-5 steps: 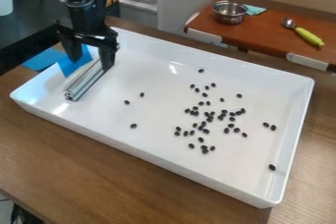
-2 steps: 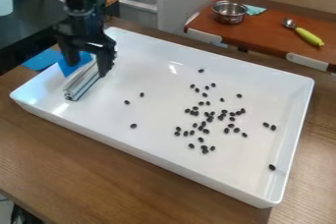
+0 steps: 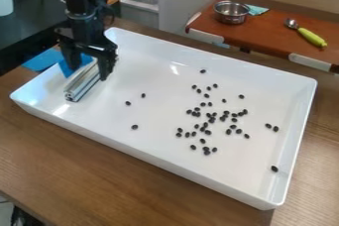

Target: Sweep into pile

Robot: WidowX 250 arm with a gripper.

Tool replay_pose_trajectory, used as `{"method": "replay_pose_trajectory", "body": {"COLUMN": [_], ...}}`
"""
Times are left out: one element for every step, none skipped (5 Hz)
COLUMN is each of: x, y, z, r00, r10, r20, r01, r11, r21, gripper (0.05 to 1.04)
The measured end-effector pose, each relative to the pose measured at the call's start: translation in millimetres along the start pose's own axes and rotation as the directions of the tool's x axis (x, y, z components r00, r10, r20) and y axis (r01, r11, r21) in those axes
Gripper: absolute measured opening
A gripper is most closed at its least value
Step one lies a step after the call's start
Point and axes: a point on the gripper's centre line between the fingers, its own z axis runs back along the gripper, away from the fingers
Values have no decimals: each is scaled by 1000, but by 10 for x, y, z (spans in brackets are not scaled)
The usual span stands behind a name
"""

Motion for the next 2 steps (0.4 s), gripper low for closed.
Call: {"method": "replay_pose_trajectory", "body": {"x": [-26, -78], "y": [31, 14], "z": [-86, -131], "r00": [1000, 1000], "r10": [-5, -19], "r20": [-7, -19], "r01": [5, 19], "r11": [1000, 1000], "r21": [25, 23], "gripper": [949, 661]}}
